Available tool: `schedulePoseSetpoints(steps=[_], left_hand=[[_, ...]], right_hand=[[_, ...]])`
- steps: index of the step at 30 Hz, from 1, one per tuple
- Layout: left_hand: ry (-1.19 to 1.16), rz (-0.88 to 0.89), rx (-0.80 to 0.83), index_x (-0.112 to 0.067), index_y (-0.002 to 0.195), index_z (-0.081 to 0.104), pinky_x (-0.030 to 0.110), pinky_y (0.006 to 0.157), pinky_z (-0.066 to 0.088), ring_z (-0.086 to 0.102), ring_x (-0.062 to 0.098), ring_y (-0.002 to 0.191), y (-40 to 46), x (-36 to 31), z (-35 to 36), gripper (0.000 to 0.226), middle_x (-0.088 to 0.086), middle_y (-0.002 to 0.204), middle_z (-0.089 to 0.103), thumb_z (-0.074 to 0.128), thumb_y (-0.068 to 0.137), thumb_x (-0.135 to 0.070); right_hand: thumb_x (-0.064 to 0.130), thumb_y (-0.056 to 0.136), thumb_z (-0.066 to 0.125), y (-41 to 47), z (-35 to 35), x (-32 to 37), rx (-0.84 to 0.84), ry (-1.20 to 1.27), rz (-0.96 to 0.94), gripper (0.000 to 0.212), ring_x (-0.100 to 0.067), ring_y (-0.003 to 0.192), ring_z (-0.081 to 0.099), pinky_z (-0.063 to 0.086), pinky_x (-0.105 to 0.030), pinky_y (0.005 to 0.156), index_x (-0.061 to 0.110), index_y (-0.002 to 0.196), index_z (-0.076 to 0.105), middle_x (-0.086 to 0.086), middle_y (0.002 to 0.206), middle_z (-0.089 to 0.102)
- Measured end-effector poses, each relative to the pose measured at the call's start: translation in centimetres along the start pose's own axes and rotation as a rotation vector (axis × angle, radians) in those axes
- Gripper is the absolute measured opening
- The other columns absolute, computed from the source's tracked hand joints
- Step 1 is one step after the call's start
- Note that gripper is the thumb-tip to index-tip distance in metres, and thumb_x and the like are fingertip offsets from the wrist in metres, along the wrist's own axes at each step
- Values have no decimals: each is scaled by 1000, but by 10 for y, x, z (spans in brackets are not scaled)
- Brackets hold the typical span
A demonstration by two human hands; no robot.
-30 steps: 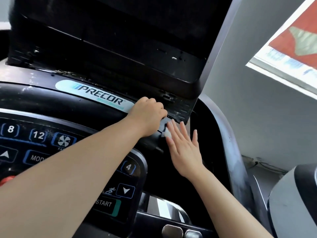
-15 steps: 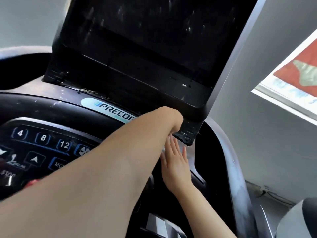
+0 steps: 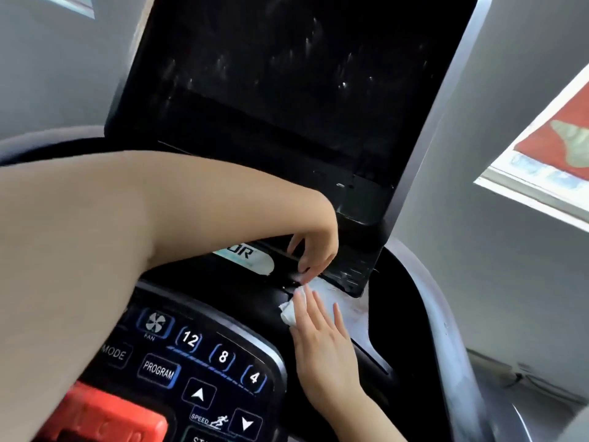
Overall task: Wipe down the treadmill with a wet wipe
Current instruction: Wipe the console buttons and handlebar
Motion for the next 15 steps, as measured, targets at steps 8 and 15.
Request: schedulePoseSetpoints(steps=[8, 15], left_hand=[[100, 72, 38, -20, 133, 51, 31, 87, 52, 57, 14, 96, -7, -23, -2, 42, -1, 122, 55, 58, 92, -16], [-130, 270, -402, -27, 144, 36, 18, 108, 19, 24, 9, 138, -74, 6, 48, 63, -7, 153, 21, 63, 88, -36]], right_hand=[[17, 81, 46, -1, 10, -11, 112, -2, -35, 55, -17, 129, 48, 28, -34, 112, 13, 136, 42, -2, 137, 53], [32, 100, 13, -17, 16, -45, 174, 39, 96, 53, -18, 133, 41, 12, -27, 114, 10, 139, 39, -8, 140, 49]])
Point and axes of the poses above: each hand's wrist, its own y-axis towards the middle knuckle, its own z-axis out of the palm, x = y × z, the point moved 10 cm from there along y, towards the middle knuckle
